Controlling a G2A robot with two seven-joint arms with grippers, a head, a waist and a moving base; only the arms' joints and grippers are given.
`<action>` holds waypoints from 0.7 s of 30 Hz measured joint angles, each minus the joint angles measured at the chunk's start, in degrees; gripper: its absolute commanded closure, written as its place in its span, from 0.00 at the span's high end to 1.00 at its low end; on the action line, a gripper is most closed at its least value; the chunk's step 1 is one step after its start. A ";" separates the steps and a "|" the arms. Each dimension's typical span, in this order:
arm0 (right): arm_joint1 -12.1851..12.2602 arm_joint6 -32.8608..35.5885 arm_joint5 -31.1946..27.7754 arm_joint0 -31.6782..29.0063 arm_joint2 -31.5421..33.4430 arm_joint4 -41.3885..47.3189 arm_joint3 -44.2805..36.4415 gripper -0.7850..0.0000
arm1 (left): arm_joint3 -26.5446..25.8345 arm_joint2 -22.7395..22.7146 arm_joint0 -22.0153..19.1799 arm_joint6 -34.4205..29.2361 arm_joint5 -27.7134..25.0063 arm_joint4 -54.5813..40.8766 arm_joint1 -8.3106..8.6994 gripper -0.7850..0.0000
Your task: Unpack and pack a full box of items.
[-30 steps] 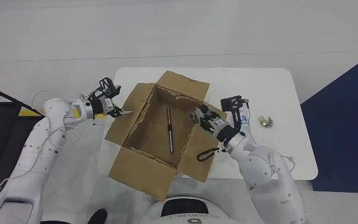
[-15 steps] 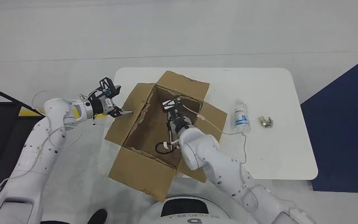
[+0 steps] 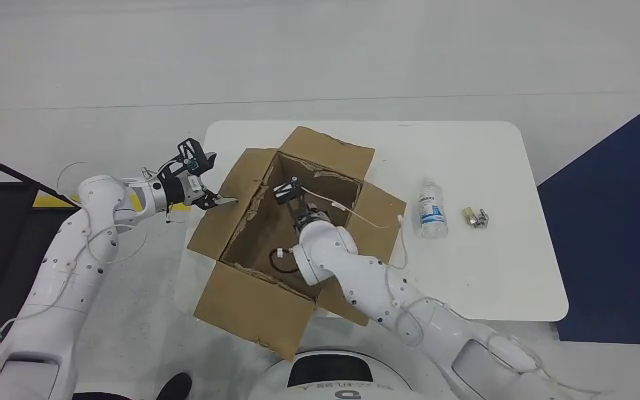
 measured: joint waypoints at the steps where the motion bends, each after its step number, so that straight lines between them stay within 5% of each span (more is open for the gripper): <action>1: -0.24 0.07 0.19 0.23 0.01 -0.03 0.26 0.34 | 0.00 0.00 0.00 0.00 0.00 0.00 0.00 1.00; 10: -0.68 -1.11 1.46 -1.18 3.51 -1.50 -3.00 0.34 | 0.00 0.00 0.00 0.00 0.00 0.00 0.00 1.00; 15: 1.80 -5.10 -1.30 -9.23 12.78 0.04 -19.58 0.39 | 0.00 0.00 0.00 0.00 0.00 0.00 0.00 1.00; 21: 5.17 -15.17 -4.75 -26.89 31.64 5.24 -42.49 0.47 | 0.00 0.00 0.00 0.00 0.00 0.00 0.00 1.00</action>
